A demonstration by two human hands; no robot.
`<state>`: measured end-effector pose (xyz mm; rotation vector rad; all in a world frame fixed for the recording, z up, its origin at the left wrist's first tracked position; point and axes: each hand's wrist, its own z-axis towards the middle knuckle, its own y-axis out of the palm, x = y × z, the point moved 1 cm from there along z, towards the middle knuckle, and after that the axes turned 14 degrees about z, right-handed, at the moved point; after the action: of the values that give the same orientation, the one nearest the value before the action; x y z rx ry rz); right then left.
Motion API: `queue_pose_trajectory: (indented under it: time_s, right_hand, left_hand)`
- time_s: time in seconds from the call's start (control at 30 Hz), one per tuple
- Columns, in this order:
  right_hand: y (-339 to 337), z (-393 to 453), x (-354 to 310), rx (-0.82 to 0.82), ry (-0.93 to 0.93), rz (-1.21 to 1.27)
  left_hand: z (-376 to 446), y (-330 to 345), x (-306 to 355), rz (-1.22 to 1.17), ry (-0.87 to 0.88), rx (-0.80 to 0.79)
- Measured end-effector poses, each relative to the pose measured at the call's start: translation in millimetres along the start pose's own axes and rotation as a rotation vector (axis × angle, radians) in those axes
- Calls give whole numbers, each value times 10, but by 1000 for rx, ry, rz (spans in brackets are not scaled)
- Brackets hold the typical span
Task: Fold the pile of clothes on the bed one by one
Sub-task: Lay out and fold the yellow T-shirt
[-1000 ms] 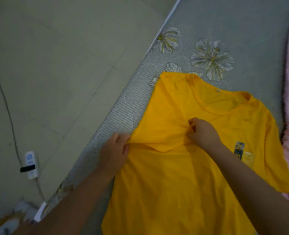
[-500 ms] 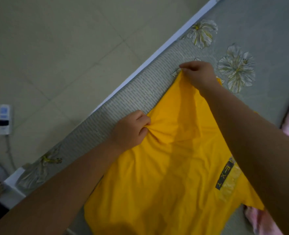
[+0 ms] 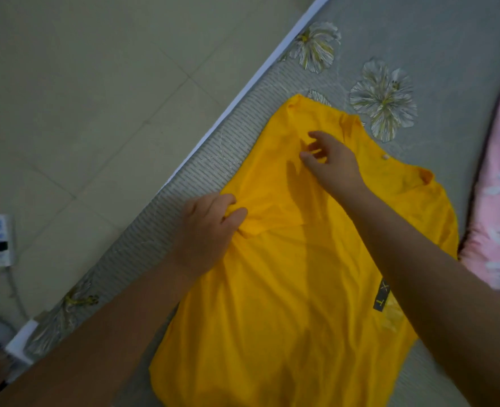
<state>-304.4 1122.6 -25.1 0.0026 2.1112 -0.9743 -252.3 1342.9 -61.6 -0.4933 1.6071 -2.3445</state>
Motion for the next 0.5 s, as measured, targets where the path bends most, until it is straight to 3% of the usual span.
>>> queue_pose_trajectory:
  time_s: [0.1, 0.17, 0.27, 0.37, 0.5]
  right_hand:
    - [-26, -362, 315, -151, 163, -257]
    - [-4, -513, 439, -211, 165, -235]
    - [-21, -548, 494, -108, 132, -110]
    - [-47, -543, 528, 48, 147, -82]
    - [58, -771, 658, 52, 88, -274]
  left_hand:
    - [27, 46, 54, 30, 215, 32]
    - [70, 58, 79, 28, 284, 27]
    - [128, 62, 44, -46, 308, 32]
    - [109, 52, 9, -52, 409, -130]
    - [103, -68, 96, 104, 435, -462]
